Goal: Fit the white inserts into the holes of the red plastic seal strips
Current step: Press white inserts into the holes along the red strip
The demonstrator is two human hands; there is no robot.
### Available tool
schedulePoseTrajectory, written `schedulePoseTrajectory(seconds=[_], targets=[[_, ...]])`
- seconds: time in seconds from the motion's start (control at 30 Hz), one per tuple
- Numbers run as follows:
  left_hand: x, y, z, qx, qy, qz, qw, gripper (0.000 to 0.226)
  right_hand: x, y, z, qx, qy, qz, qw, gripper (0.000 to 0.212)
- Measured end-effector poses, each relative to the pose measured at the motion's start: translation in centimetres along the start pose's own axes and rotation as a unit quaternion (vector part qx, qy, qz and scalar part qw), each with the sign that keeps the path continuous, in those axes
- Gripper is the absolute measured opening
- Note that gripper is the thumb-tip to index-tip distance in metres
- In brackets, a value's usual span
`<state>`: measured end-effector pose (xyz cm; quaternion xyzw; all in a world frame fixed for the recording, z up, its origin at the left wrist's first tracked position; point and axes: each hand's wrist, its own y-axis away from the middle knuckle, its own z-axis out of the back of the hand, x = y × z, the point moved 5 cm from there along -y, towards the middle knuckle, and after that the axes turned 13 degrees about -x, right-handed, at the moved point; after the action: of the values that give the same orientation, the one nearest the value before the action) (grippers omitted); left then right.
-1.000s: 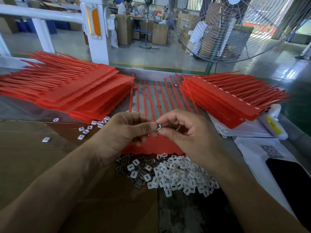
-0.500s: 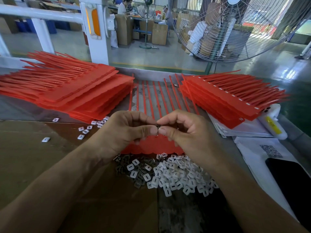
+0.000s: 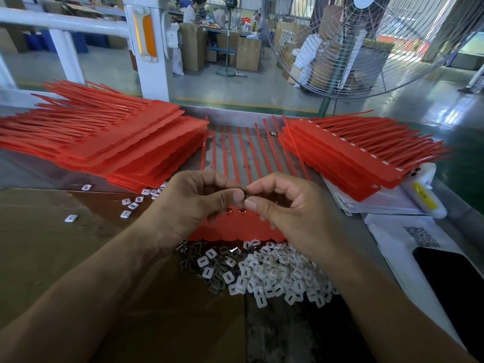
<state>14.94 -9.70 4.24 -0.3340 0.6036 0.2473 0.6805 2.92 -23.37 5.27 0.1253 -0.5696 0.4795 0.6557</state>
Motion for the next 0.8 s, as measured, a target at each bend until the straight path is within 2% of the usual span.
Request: schedulePoseTrajectory(seconds=[0.17, 0.63, 0.8], targets=[[0.2, -0.1, -0.1, -0.015, 0.010, 0.001, 1.000, 0.021, -0.1, 0.0, -0.5, -0.029, 0.010, 0.022, 0.999, 0.014], [0.2, -0.1, -0.1, -0.015, 0.007, -0.005, 1.000, 0.024, -0.4, -0.1, -0.2, -0.018, 0.003, 0.027, 0.999, 0.009], [0.2, 0.0, -0.3, -0.008, -0.001, -0.006, 1.000, 0.024, -1.0, -0.9, 1.0, -0.060, 0.027, -0.004, 0.998, 0.012]])
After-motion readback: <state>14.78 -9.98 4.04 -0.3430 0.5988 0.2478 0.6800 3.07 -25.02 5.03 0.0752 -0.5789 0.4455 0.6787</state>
